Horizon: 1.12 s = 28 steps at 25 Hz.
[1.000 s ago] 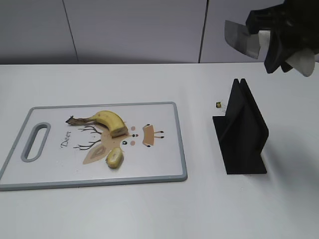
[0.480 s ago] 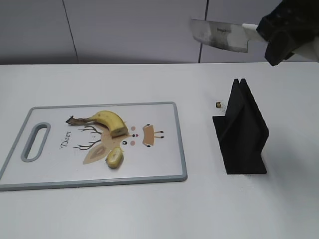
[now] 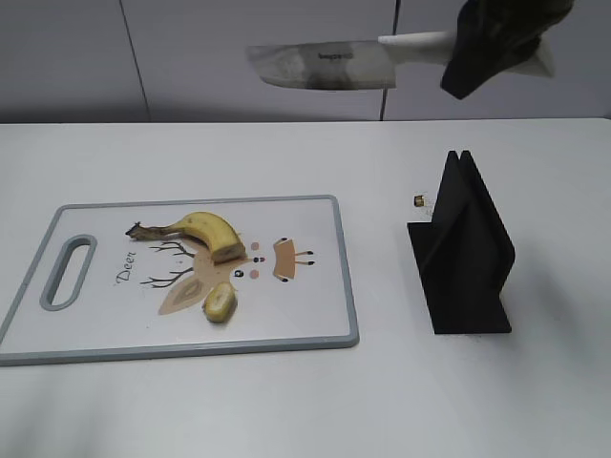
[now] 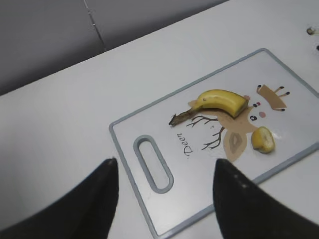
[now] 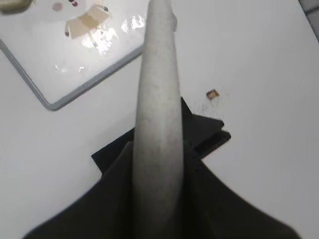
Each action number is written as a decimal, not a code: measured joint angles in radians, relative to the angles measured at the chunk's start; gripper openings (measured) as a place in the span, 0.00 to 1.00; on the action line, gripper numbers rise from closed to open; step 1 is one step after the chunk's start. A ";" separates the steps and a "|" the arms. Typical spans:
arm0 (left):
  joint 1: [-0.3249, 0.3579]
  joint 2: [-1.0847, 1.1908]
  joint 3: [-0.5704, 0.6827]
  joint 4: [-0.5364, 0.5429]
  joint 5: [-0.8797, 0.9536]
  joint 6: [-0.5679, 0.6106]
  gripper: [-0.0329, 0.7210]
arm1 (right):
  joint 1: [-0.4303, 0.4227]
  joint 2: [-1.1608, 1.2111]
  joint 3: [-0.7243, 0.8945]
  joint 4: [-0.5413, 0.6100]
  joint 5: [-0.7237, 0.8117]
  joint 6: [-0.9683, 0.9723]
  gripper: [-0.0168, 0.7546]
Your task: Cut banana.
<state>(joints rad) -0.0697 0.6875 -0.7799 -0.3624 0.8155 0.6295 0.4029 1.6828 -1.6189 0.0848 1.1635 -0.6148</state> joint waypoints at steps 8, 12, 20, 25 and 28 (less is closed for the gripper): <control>-0.046 0.285 -0.261 -0.106 0.126 0.284 0.82 | 0.000 0.073 -0.018 0.057 -0.036 -0.289 0.24; -0.127 0.420 -0.373 -0.106 0.230 0.461 0.82 | 0.000 0.107 -0.021 0.125 -0.051 -0.430 0.24; -0.168 0.661 -0.448 -0.117 0.254 0.710 0.82 | 0.000 0.202 -0.037 0.264 -0.065 -0.633 0.24; -0.169 0.779 -0.451 -0.196 0.238 0.868 0.82 | 0.000 0.251 -0.039 0.315 -0.069 -0.710 0.24; -0.169 0.844 -0.468 -0.213 0.212 0.901 0.82 | 0.000 0.272 -0.047 0.323 -0.069 -0.722 0.24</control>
<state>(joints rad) -0.2386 1.5317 -1.2477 -0.5758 1.0275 1.5306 0.4029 1.9549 -1.6660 0.4076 1.0949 -1.3365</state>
